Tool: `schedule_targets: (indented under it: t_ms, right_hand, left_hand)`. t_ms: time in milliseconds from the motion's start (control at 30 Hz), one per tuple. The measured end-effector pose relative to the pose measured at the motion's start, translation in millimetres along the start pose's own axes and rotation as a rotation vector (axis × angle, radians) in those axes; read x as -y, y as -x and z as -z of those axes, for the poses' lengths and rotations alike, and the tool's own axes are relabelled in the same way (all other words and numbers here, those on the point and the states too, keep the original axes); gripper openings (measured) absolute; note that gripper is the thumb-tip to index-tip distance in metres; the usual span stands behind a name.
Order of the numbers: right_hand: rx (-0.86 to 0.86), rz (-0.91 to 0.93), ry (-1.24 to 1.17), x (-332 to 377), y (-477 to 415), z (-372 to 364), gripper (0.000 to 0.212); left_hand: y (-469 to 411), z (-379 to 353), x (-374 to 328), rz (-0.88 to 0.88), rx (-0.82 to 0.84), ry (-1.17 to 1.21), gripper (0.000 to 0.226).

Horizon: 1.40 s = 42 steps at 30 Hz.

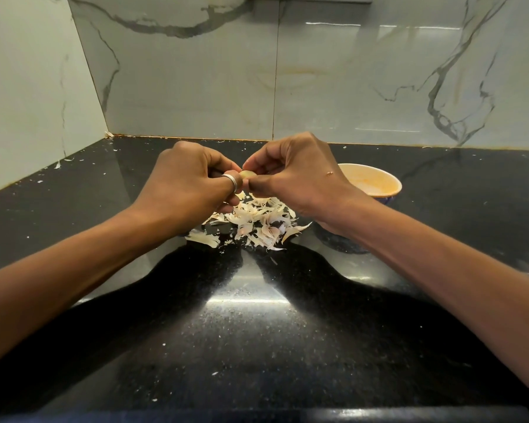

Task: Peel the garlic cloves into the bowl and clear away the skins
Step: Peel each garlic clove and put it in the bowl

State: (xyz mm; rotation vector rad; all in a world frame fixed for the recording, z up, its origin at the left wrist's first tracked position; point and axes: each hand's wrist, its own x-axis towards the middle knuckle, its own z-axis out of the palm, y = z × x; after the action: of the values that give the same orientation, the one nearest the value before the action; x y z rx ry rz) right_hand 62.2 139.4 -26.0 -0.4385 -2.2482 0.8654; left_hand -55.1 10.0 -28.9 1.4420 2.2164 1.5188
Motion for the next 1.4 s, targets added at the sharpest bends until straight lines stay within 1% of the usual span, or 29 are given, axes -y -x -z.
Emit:
schedule_targets:
  t_ms: [133,267,400,500,600,733,933,1133,1400]
  right_hand:
    - [-0.030,0.019,-0.001,2.5,1.4,-4.8,0.011]
    - [-0.041,-0.026,-0.061,1.0,0.4,-6.5,0.011]
    - [-0.018,-0.077,-0.144,1.5,1.6,-10.2,0.012]
    - [-0.004,-0.125,-0.257,3.2,0.2,-8.2,0.013]
    - [-0.005,-0.169,-0.361,1.8,-1.1,-3.0,0.017]
    - [-0.006,-0.158,-0.333,-0.8,-1.6,-1.8,0.016]
    - [0.037,-0.160,-0.357,0.1,-1.3,-0.8,0.014]
    - [0.031,-0.126,-0.309,-1.9,-1.9,0.0,0.015]
    - [-0.005,0.024,-0.064,-3.3,-1.6,-0.1,0.016]
  left_hand:
    - [2.4,-2.3,-0.6,-0.005,-0.037,0.023,0.010]
    - [4.3,-4.4,-2.5,-0.031,-0.061,0.007,0.012]
    - [6.0,-6.2,-2.7,-0.016,-0.084,0.023,0.018]
    - [5.1,-4.7,-2.9,0.009,-0.083,0.100,0.018]
    - [4.8,-2.9,-6.7,0.035,-0.039,0.208,0.016]
    - [4.9,-1.3,-9.3,0.056,0.027,0.265,0.007]
    - [2.2,2.9,-10.4,0.120,0.047,0.370,0.008]
    - [1.4,5.3,-7.7,0.098,0.056,0.282,0.010]
    - [1.1,2.3,-5.8,0.091,0.040,0.163,0.013]
